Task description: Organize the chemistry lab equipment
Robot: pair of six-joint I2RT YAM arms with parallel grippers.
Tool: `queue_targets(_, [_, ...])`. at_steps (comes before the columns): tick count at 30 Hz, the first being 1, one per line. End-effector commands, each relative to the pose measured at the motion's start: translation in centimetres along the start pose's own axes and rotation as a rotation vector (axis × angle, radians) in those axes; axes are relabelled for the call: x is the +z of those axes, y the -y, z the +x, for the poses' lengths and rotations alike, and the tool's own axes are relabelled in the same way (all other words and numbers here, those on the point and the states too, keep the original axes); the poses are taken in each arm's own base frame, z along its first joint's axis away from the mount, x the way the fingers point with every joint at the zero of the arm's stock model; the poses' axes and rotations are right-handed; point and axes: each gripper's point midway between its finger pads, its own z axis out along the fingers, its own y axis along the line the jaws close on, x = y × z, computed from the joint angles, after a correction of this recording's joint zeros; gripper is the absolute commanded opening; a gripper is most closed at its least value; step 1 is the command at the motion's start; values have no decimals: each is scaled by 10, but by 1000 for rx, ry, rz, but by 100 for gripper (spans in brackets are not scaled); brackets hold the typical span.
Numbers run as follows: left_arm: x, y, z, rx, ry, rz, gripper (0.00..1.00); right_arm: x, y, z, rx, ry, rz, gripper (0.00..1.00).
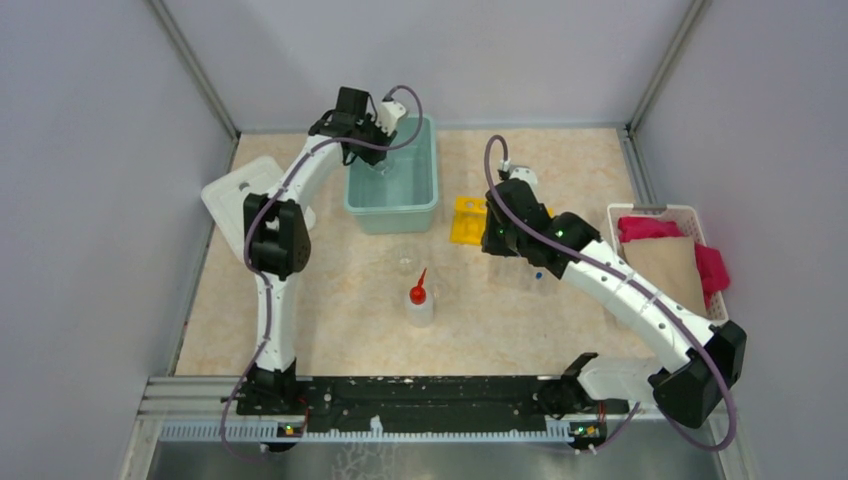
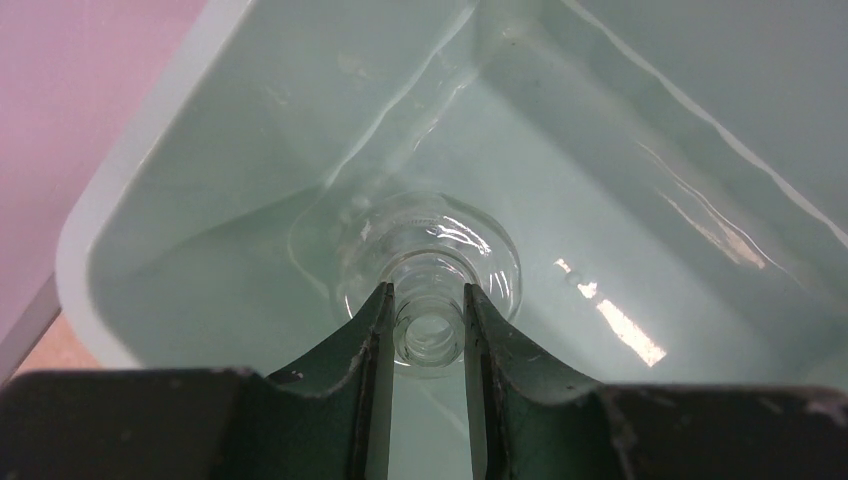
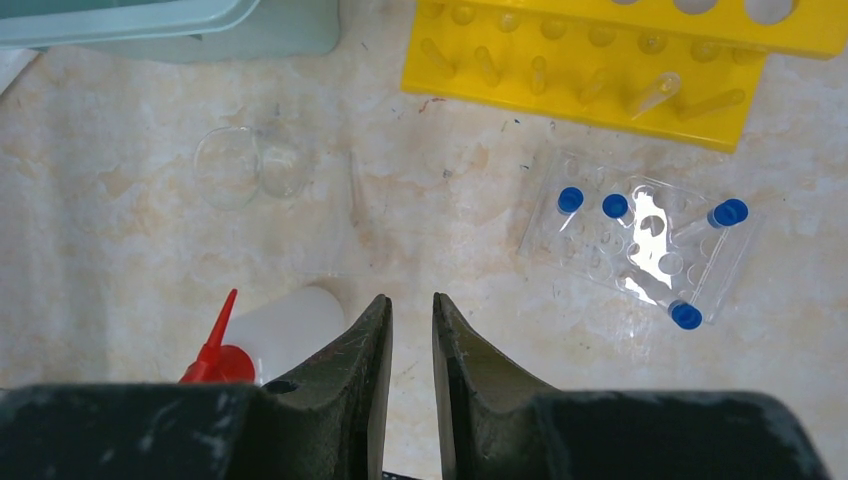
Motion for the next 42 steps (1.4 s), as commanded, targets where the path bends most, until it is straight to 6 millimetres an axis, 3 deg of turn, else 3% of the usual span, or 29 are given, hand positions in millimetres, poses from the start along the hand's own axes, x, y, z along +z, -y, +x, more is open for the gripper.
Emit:
queue_targets(1, [8,-11,-30,7,124,-18,0,-4,-8,-10,30,45,-41,21])
queue_targets(14, [36,-23,-13,-9,116,-71,2,-11,-5,-11,40,57,-42,21])
queue_targets(16, [39,-27,-8,-9,105,-98,18,-12,-5,-10,44,58,-43,21])
queue_targets(19, [40,-28,-3,-13,91,-112,70,-13,-4,-10,48,61,-46,21])
queue_targets(21, [37,-28,-4,-21,98,-110,94,-13,-4,-9,48,57,-47,21])
queue_targets(23, [30,-27,-11,-34,119,-108,99,-13,-3,-7,48,54,-45,22])
queue_targets(28, [-8,-31,-43,-47,190,-118,99,-13,-3,-7,45,50,-44,22])
queue_targets(34, [-83,-5,-80,-100,281,-6,99,-10,-12,-13,28,55,-70,23])
queue_targets(39, [-156,16,-87,-198,349,65,99,13,-41,-16,-9,16,-140,27])
queue_targets(42, [-182,20,-66,-294,341,100,98,28,-67,-23,-63,1,-170,30])
